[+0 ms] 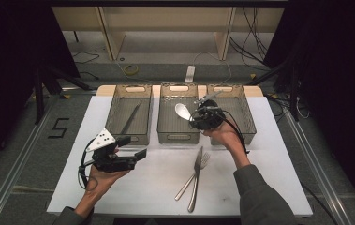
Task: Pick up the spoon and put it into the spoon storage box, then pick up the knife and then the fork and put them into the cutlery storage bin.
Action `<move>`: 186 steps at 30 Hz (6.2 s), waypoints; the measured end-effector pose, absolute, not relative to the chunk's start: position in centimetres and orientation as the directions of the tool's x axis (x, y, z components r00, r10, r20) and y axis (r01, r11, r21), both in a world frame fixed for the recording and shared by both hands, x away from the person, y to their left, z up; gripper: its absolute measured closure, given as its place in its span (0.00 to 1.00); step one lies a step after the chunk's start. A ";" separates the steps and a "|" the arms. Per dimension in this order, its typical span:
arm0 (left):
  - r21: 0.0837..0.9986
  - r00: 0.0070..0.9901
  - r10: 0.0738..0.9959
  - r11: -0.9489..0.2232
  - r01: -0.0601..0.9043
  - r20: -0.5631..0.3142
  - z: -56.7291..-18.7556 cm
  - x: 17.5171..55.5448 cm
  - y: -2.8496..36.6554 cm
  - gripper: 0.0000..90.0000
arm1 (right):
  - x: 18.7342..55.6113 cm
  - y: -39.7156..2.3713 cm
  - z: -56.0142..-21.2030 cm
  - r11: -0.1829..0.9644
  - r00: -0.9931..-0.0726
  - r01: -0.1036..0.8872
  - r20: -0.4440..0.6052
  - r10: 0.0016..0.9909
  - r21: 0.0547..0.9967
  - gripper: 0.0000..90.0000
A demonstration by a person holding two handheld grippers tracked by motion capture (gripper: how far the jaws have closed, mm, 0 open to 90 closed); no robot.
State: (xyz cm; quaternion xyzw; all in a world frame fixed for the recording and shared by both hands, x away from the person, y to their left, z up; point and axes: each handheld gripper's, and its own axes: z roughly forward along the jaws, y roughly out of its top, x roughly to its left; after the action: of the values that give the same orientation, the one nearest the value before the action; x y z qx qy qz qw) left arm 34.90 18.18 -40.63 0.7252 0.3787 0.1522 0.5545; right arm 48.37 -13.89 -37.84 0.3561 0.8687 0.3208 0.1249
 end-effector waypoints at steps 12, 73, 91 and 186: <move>0.928 0.666 0.723 -0.094 0.360 -0.185 -40.5 34.8 18.3 0.18 | 50.8 -11.5 -38.6 0.530 -0.693 0.572 0.024 0.720 0.626 0.84; 0.928 0.648 0.738 -0.080 0.364 -0.190 -40.5 34.9 18.5 0.18 | 38.7 -12.4 -41.3 0.548 -0.837 0.463 0.140 0.529 0.697 0.46; 0.926 0.648 0.738 -0.086 0.368 -0.189 -40.5 35.1 18.2 0.18 | 36.4 -11.4 -43.3 0.611 -0.870 0.451 0.168 0.463 0.650 0.53; 0.927 0.663 0.727 -0.101 0.360 -0.178 -40.5 35.1 17.9 0.18 | 33.5 -10.6 -46.7 0.835 -0.929 0.370 0.139 0.344 0.406 1.00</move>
State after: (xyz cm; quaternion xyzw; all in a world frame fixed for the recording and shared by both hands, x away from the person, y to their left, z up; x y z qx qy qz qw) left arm 35.09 17.94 -40.52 0.7234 0.3758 0.1652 0.5552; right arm 33.55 -10.56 -46.72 0.1866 0.9575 0.2178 -0.0303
